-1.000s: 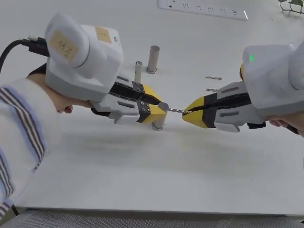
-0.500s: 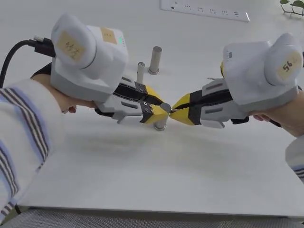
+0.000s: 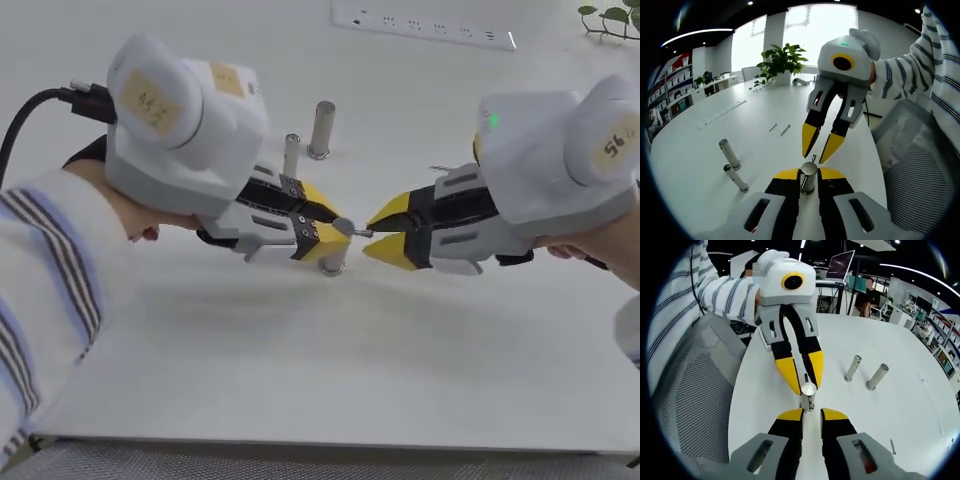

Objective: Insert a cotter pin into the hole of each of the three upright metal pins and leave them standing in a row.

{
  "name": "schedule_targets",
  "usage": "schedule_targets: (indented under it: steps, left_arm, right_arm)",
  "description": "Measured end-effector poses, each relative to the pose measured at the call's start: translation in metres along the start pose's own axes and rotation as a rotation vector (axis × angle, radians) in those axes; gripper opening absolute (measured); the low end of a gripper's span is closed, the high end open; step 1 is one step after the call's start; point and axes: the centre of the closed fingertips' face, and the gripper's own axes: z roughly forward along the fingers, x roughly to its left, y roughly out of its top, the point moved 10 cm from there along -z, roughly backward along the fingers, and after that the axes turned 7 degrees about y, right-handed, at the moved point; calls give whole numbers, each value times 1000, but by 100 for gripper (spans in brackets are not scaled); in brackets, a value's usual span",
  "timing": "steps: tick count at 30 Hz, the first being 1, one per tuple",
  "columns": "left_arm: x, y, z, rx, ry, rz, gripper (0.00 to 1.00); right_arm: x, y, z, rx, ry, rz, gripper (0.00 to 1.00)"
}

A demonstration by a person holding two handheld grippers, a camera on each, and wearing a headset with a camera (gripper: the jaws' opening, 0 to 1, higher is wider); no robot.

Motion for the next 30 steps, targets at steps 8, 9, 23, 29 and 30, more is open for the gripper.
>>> schedule_targets:
  steps: [8,9,23,29,30]
  left_arm:
    - [-2,1,-1,5,14,-8,9]
    - [-3,1,0,6,15,-6,9]
    - [-3,1,-1,7,29,8,9]
    - [1,3,-8,-8,66,3,19]
    - [1,3,-11,-14,67,-5,22]
  right_arm:
    - [3,6,0,-8,2,-7,0]
    - [3,7,0,-9,2,-13,0]
    - [5,15,2,18,-11,-56,0]
    - [10,17,2,29,-12,-65,15]
    - [11,16,1,29,-12,-65,16]
